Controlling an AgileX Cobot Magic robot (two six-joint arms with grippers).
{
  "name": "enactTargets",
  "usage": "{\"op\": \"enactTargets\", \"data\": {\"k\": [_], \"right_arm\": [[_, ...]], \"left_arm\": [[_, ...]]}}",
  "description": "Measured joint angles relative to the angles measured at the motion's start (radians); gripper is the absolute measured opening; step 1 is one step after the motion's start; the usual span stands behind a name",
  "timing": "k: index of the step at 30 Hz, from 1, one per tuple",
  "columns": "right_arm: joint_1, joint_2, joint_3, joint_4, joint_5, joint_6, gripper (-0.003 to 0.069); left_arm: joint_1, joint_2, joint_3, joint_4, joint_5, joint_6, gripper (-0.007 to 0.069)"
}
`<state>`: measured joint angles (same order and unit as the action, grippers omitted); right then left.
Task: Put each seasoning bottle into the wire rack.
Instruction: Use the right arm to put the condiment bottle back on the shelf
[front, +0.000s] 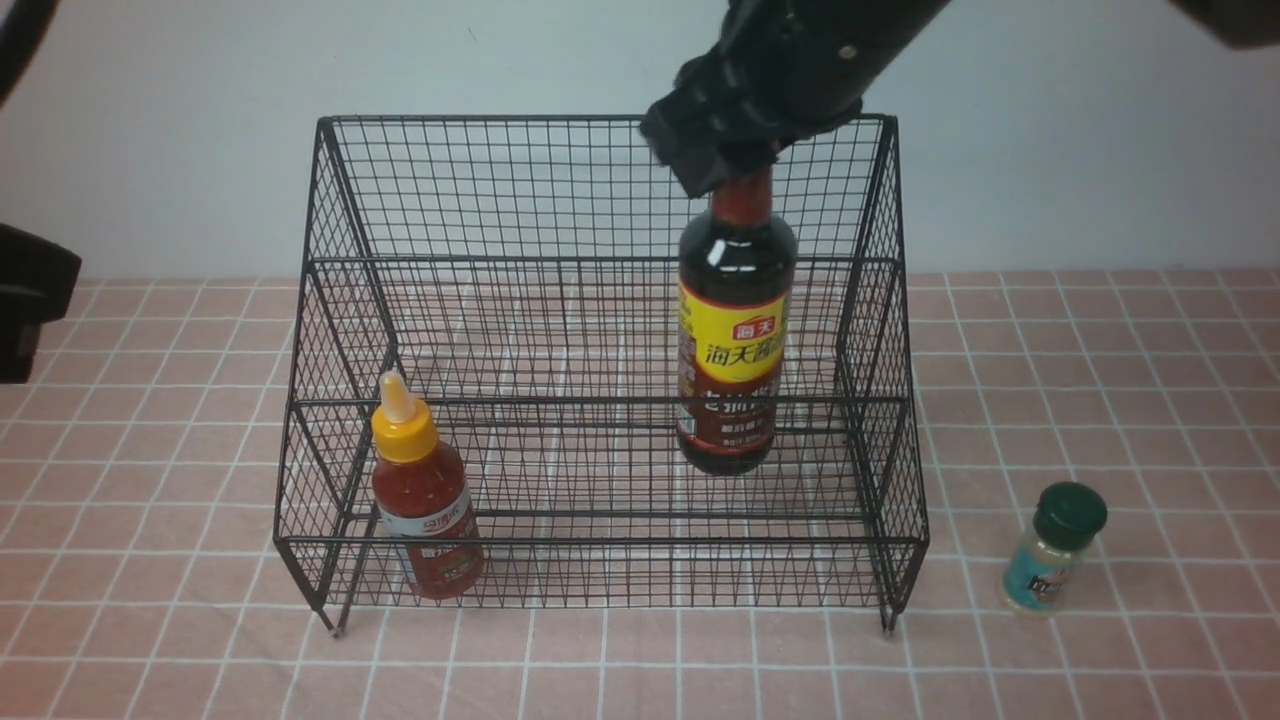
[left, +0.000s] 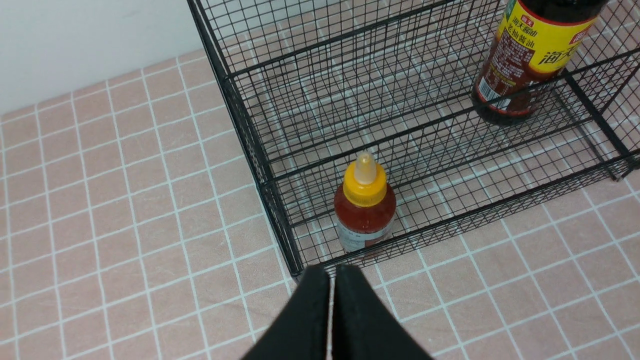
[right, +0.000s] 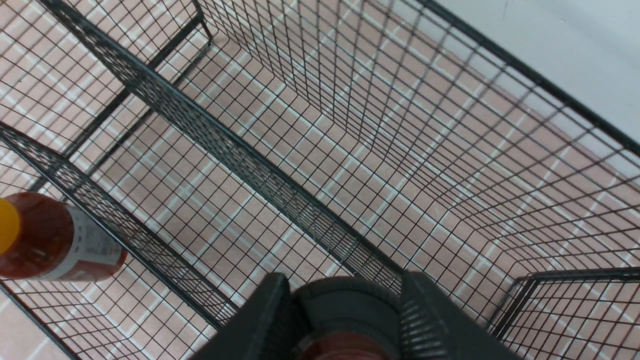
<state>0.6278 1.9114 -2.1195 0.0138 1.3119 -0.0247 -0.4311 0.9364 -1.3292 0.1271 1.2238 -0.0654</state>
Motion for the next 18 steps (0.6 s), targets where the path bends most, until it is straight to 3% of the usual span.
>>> {"op": "enactTargets", "data": {"k": [18], "right_arm": [[0.019,0.034,0.051,-0.056,-0.014,0.088,0.0269]], "left_arm": [[0.0,0.0,0.0,0.036,-0.005,0.0,-0.0007]]}}
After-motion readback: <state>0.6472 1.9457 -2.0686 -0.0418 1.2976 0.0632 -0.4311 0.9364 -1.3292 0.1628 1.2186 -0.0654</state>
